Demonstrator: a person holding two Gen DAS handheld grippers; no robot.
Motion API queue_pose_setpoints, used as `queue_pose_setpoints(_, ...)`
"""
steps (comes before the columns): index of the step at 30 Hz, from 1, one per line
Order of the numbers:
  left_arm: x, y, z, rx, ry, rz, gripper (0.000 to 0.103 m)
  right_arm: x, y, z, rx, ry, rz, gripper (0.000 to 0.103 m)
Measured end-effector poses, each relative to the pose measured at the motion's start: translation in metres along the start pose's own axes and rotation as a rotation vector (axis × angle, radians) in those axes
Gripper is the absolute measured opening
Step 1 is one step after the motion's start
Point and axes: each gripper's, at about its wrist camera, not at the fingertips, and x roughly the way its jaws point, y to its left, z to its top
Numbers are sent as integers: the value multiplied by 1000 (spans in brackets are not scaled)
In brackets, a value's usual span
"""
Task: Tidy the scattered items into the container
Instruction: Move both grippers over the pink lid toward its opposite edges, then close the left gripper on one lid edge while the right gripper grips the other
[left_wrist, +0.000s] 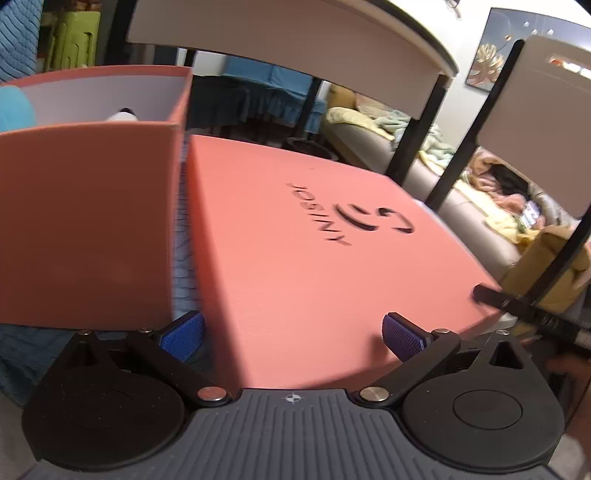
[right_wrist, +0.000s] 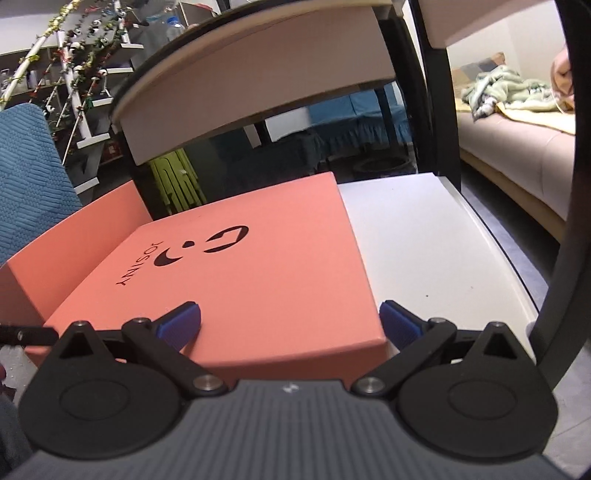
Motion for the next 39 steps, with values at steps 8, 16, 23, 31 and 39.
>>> queue_pose_setpoints(8,-16,-5,-7,-19,19,84,103,-27,24,-19,-1,5,5,103)
queue_pose_setpoints(16,-39,18,-25,-92,52,25,103,-74,17,-44,115,-37,32,103)
queue_pose_setpoints(23,-33,75,-31,-345,57,-163,103,-74,-35,-45,418,-67,96,103)
queue_pose_setpoints(31,5,97,-40,-503,139,-328,94,-46,-54,-49,565,4,202,68)
queue_pose_setpoints(39,-13,82,-26,-442,102,-435,75,-68,-35,-31,551,-35,180,58)
